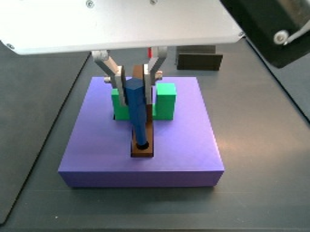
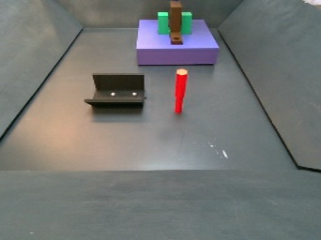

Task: Pick up the blue object. Move up. Place the blue object on the fixture. Regrasp the blue object. Move to above the board. Insert the blue object.
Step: Insert the blue object.

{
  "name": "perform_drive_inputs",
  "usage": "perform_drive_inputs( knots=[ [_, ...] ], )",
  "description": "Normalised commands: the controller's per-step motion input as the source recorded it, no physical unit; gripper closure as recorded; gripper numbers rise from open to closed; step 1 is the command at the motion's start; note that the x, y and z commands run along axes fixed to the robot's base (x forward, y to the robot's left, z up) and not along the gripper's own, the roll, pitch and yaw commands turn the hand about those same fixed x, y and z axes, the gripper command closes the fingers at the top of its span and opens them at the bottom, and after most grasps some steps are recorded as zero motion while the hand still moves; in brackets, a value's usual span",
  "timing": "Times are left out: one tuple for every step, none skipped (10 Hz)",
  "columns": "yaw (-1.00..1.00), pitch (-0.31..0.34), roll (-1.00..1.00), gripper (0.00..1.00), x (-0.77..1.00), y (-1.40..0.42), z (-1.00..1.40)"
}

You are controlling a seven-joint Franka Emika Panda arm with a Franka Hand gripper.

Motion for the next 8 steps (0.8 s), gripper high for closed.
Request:
perform_drive_inputs(
  knots=[
    [0.09, -0.010, 0.04, 1.00, 0.10, 0.00, -0.23],
    [0.09, -0.011, 0.04, 1.00, 0.10, 0.00, -0.21],
    [0.09, -0.019, 0.02, 1.00, 0.07, -0.02, -0.22],
    [0.09, -0.019, 0.03, 1.00, 0.04, 0.00, -0.23],
    [0.10, -0.017, 0.03, 1.00, 0.00, 0.00, -0.23],
    [0.11, -0.014, 0.04, 1.00, 0.00, 0.00, -0.23],
    [0.11, -0.011, 0.04, 1.00, 0.00, 0.00, -0.23],
    [0.13, -0.053, 0.16, 1.00, 0.05, -0.33, -0.35]
  ],
)
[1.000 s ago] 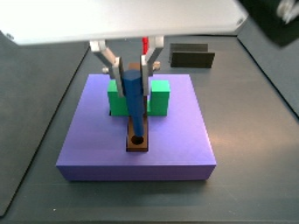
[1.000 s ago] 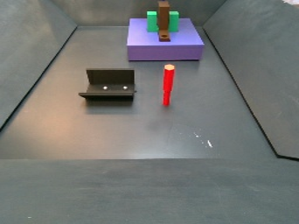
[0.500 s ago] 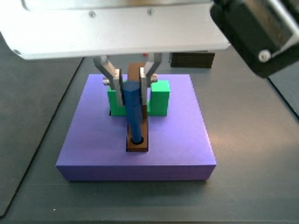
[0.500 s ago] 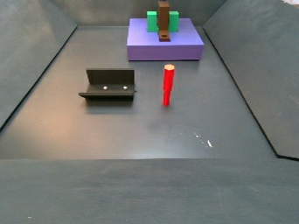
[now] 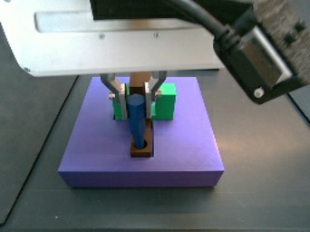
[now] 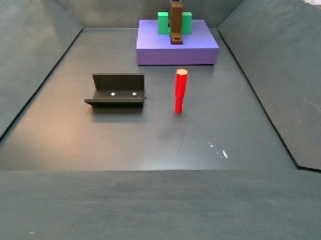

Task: Pick up the blue object. Move up. Place the blue object on the fixture. Regrasp the blue object. Move to above the board. Insert the blue object.
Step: Insert the blue object.

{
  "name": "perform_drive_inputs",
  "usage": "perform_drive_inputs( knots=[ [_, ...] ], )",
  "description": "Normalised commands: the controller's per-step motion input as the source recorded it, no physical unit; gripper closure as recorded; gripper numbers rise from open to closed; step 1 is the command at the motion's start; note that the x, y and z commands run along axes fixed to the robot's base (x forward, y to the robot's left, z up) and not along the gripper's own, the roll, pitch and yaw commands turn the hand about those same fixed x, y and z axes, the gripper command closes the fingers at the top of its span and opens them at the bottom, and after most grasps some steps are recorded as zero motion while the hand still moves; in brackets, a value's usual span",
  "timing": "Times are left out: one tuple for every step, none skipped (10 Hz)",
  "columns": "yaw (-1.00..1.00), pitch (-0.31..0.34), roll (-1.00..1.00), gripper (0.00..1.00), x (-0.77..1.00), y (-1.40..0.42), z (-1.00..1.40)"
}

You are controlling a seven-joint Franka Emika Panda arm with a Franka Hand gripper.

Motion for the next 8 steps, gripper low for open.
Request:
perform_drive_inputs(
  knots=[
    [0.12, -0.044, 0.16, 1.00, 0.15, -0.23, -0.39],
    [0.11, -0.036, 0.15, 1.00, 0.24, -0.16, -0.42],
    [0.10, -0.036, 0.15, 1.00, 0.25, -0.12, -0.42],
    [0.11, -0.034, 0.16, 1.00, 0.23, -0.10, -0.42],
    [0.09, -0.067, 0.13, 1.00, 0.26, 0.00, -0.57],
    [0.08, -0.100, 0.05, 1.00, 0.15, 0.00, -0.69],
    [0.13, -0.054, 0.06, 1.00, 0.00, 0.00, -0.45],
    [0.00, 0.000, 0.00, 1.00, 0.00, 0.00, 0.00]
  ],
)
